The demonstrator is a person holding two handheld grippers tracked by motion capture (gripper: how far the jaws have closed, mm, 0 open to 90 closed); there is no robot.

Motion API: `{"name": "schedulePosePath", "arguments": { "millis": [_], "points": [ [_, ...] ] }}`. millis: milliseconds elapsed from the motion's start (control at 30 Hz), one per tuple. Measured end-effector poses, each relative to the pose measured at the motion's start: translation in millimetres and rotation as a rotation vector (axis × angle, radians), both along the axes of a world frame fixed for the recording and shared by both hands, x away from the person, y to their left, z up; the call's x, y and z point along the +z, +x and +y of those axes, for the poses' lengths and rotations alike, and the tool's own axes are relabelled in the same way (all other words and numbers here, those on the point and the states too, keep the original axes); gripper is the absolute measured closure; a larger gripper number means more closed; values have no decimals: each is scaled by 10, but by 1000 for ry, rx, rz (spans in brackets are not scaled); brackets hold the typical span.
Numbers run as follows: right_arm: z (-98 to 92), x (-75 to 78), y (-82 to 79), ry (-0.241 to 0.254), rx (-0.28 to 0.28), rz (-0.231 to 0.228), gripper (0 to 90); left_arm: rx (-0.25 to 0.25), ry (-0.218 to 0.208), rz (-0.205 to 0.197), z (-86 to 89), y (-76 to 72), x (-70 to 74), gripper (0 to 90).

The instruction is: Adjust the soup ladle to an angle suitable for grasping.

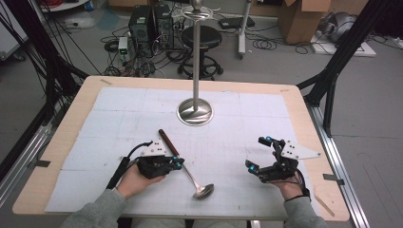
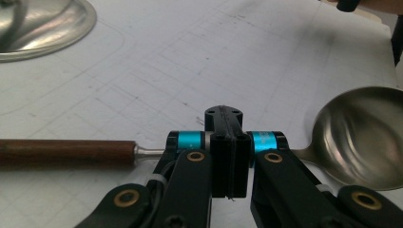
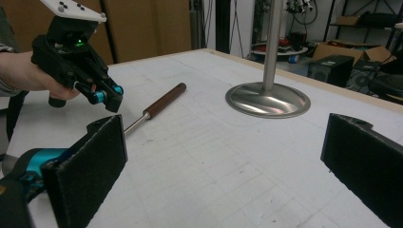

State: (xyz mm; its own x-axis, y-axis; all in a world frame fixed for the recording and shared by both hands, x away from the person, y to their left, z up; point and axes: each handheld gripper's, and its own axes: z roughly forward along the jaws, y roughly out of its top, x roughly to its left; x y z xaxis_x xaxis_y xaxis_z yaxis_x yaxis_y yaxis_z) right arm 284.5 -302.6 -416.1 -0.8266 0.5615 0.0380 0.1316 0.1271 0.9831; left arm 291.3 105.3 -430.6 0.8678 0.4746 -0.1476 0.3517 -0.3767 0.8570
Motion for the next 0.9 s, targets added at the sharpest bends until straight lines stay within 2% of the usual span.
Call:
{"name": "schedulePosePath", "arguments": {
  "millis": [200, 400, 467, 533, 733, 833, 900],
  "points": [
    [-1, 1, -1, 1, 1, 0, 3, -28, 23, 8, -151, -2, -23, 898],
    [2, 2, -4, 3, 5, -3, 4, -59, 52, 41, -319, -7, -94, 898],
    [2, 2, -3, 3, 5, -2, 3, -72, 47, 58, -360, -8, -111, 898],
    [2, 2, -4, 2, 7, 1, 4, -80, 20, 82, -391, -2, -127, 898],
    [3, 2, -5, 2, 8, -1, 4, -100, 73, 93, -485, -24, -183, 898],
    [1, 1, -1, 0, 10, 1, 4, -106, 117, 73, -521, -44, -205, 898],
    [1, 0, -1, -1, 8, 2, 3, -101, 109, 78, -536, -48, -207, 898]
  ]
}}
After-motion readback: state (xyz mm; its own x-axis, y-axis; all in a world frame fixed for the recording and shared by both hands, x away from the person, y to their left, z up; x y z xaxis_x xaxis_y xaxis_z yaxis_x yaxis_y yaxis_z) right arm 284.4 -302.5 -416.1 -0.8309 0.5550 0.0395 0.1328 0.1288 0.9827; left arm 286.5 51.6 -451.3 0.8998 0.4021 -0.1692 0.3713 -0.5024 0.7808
